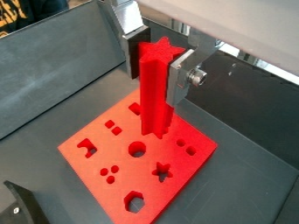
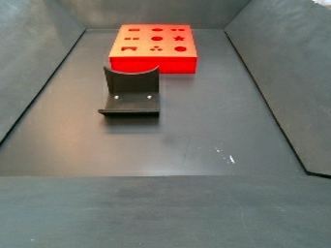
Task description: Insert the star object.
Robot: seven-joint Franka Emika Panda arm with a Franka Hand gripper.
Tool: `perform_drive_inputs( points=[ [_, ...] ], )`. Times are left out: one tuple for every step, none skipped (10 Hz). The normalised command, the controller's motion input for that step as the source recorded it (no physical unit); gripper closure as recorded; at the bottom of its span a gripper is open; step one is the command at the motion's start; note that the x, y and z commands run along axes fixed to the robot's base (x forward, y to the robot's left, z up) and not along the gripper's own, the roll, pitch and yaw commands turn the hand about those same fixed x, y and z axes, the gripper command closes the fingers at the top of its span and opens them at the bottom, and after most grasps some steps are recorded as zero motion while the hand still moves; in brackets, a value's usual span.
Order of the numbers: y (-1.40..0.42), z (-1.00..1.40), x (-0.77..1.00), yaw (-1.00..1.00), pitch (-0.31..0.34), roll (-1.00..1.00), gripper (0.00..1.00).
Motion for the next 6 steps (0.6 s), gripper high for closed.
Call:
perform_drive_inputs(
  points=[
    [0.01, -0.09, 0.33, -0.13, 0.156, 0.08, 1.00],
    [0.00, -0.43, 0.51, -0.50, 0.087, 0.14, 1.00],
    [0.00, -0.59, 0.61, -0.55, -0.001, 0.00, 1.00],
    [-0.02, -0.55, 0.60, -0.47, -0.067, 0.00, 1.00],
    [-0.05, -0.49, 0.63, -0.44, -0.063, 0.00, 1.00],
    [-0.05, -0.47, 0.63, -0.51, 0.000, 0.07, 1.00]
  ],
)
